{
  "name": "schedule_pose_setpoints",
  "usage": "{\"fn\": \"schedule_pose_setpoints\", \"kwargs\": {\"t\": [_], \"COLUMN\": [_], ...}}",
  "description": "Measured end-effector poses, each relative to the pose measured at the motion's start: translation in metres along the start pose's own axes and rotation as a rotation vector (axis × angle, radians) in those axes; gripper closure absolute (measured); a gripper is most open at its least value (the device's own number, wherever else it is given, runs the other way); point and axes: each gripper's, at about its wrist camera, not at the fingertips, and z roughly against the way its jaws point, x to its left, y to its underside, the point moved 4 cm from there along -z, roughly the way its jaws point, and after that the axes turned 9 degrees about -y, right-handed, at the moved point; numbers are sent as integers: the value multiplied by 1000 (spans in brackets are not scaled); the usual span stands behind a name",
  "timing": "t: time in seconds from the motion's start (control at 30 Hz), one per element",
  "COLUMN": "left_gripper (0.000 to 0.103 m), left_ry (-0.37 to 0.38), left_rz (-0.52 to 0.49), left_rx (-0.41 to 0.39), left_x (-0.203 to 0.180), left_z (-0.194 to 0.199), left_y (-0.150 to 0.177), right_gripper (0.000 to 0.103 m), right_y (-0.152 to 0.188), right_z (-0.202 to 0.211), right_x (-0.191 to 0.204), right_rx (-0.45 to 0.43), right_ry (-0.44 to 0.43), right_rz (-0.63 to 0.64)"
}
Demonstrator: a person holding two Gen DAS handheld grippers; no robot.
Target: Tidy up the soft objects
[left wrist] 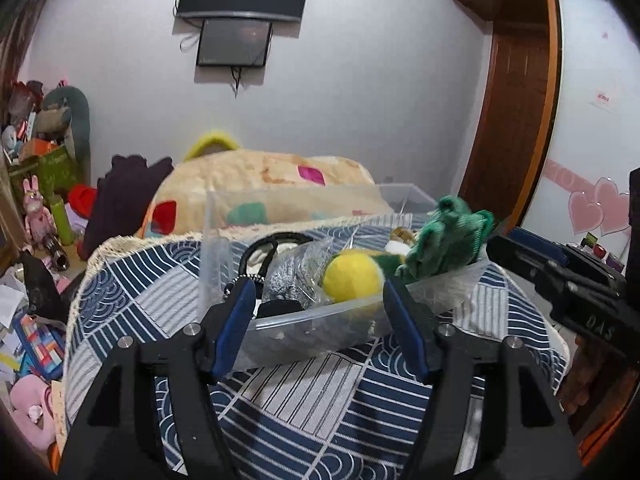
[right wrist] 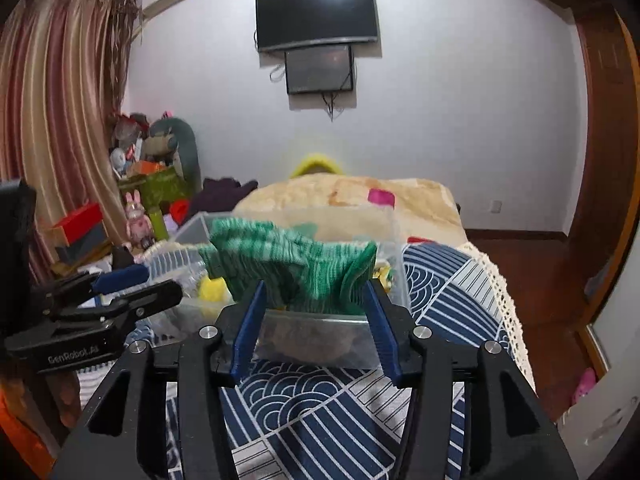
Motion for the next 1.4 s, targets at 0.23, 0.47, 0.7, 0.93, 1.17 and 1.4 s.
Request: {"fn": "schedule_pose_setpoints", "kwargs": {"t": [0.23, 0.47, 0.7, 0.93, 1.17, 1.4], "left_gripper": [37, 34, 12, 3, 3, 2], "left_ry": [15, 26, 25, -3, -20, -19], "left_rz": [14, 3, 4, 11, 4, -3], "left_rx": [-100, -177, -223, -226, -211, -212], "left_x": [-2, -7, -11, -7, -8, -10], "left_z": [40, 73, 93, 91, 83, 84], "left_y": [-14, -18, -15, -10, -5, -4], "right_gripper": [56, 48, 25, 12, 5, 5], "right_y": [-16, -22, -21, -18, -13, -12], "right_z": [31, 50, 50, 49, 54, 55], "right_x": [9, 26, 35, 33, 30, 30], "right_rx": [-80, -138, -181, -198, -213, -205], "right_ry": [-27, -53, -44, -22, 0, -4], "right_rz": [9, 50, 82, 58, 54, 51]}}
